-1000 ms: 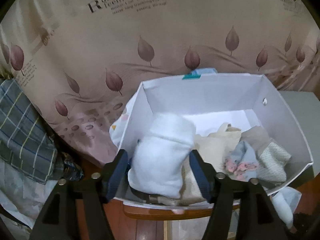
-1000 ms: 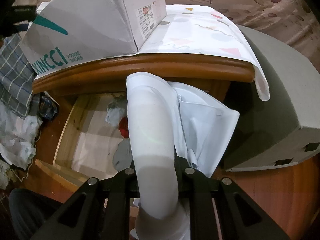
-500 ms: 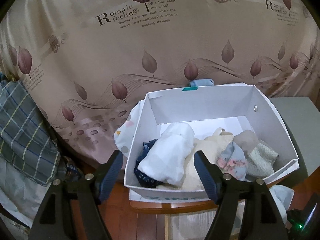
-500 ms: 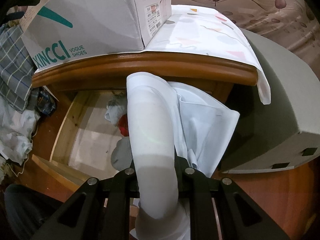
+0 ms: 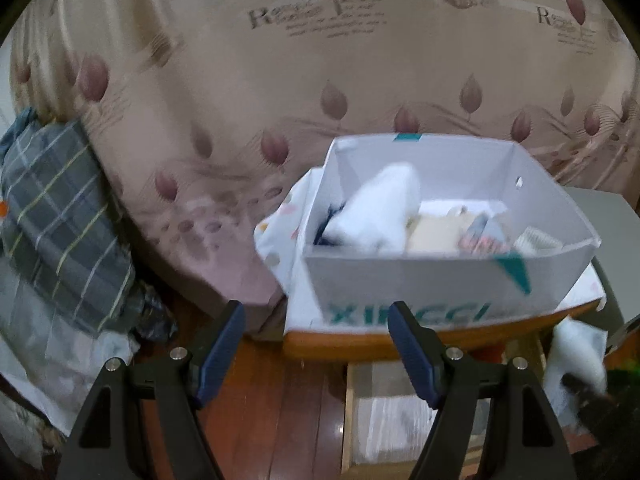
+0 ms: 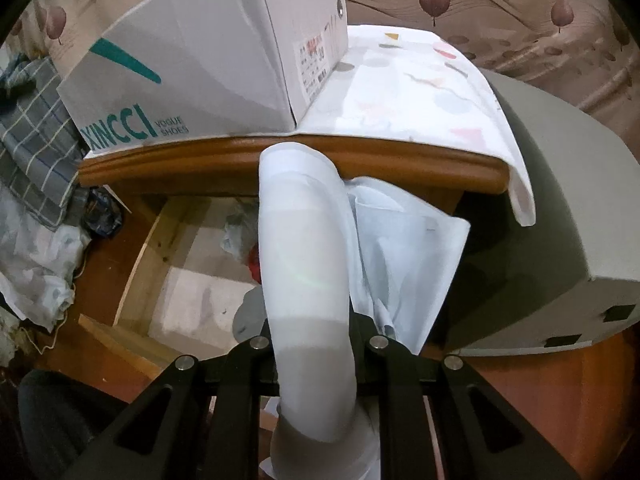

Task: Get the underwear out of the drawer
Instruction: 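Carry the long white item toward the box with the right gripper while the left returns to the drawer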

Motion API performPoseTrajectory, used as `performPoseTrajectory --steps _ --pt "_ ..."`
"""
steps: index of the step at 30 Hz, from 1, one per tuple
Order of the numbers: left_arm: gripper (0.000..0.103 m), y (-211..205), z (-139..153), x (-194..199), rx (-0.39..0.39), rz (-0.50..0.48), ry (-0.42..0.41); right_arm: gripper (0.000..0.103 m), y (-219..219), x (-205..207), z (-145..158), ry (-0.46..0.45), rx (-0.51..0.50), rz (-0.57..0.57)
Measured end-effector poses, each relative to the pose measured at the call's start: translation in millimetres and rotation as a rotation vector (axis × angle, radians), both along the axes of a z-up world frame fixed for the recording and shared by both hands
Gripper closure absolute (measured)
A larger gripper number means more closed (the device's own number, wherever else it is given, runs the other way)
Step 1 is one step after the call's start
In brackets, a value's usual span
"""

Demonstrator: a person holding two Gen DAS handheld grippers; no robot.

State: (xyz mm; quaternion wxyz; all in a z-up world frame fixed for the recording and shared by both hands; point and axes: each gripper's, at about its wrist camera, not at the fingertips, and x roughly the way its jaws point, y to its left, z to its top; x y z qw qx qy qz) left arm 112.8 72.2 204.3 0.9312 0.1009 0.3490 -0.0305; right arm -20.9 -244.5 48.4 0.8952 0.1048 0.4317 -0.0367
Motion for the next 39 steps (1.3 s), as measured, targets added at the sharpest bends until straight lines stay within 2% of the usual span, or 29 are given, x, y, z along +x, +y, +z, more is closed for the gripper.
performPoseTrajectory --steps 6,11,16,24,29,34,39 --pt "0.028 22.8 -44.6 -13.6 -0.019 0.065 0.057 0.089 -3.3 -6.1 16.1 -0.008 0.016 -0.008" --pt "0.028 30.0 -85.6 -27.9 0.053 0.108 0.075 0.089 1.5 -13.0 36.4 -0.038 0.003 0.011" --pt "0.028 32.2 -113.0 -38.8 0.094 0.114 0.085 0.089 4.8 -17.3 67.0 -0.078 -0.005 0.027" --pt "0.028 36.8 -124.5 -54.7 0.095 0.121 0.031 0.089 1.2 -13.2 124.8 -0.154 -0.030 0.048" --pt "0.028 37.9 -130.6 -61.3 0.082 0.113 0.030 0.089 0.7 -3.0 170.2 -0.218 -0.028 0.060" --pt "0.028 39.6 -126.2 -65.1 0.035 0.110 0.005 0.089 4.9 9.4 212.8 -0.277 -0.039 0.077" --pt "0.028 36.9 -125.0 -69.0 0.028 0.111 -0.014 0.089 12.0 23.9 247.7 -0.334 -0.058 0.096"
